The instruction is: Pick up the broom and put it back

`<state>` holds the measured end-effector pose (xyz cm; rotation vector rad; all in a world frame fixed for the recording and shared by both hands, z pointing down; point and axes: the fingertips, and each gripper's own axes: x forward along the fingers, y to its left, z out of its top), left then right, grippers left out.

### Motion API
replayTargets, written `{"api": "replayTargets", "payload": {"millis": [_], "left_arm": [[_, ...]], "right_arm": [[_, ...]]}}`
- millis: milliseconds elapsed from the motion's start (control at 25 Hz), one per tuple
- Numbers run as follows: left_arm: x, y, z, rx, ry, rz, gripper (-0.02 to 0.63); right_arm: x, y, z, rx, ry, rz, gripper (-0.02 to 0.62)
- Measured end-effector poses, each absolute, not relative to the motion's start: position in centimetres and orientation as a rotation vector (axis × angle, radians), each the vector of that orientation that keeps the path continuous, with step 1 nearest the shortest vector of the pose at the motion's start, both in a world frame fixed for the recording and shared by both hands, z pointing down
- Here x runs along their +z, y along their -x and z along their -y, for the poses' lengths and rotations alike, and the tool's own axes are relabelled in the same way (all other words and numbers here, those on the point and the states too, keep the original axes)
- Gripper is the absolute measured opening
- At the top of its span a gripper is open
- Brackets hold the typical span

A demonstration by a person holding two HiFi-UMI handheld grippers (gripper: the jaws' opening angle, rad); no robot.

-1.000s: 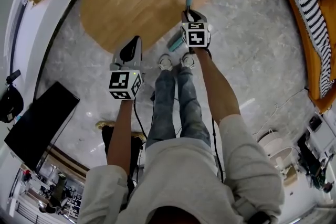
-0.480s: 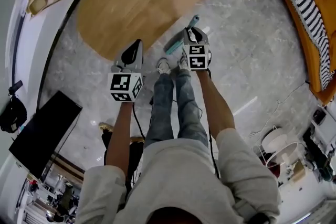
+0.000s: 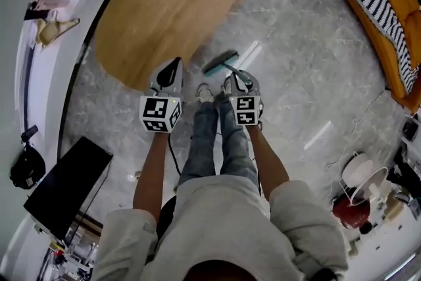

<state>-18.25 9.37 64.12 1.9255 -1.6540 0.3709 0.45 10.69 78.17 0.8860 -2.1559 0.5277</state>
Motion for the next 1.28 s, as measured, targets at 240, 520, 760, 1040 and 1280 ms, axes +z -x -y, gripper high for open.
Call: {"api": "replayTargets", "payload": {"millis": [240,520,760,1040,1280], "left_arm": [[61.1,15.3,-8.7,0.382,-2.03,1.605,-0.003],[56.2,12.9,-8.0,0.361,-2.136,1.596,-0.003],[51.1,11.5,-6.9,0.313,-2.234,1.581,-0.003],[44.7,9.0,-4.4,0.251,-2.381,1.572,-0.003],[41.7,7.3,-2.8,0.215,-2.482,1.525,-0.003]], "right_arm": [[73.7,-3.6,-11.0,0.545,-1.014,2.167,0.086],[64.3,-6.5,-7.2,0.475,-1.221,2.257,0.084],[55.5,-8.9,-4.6,0.37,-1.381,2.318,0.084],[46.5,-13.0,-1.9,0.226,-1.539,2.34,0.084],[41.5,-15.0,-0.9,0.124,-1.621,2.337,0.084]]}}
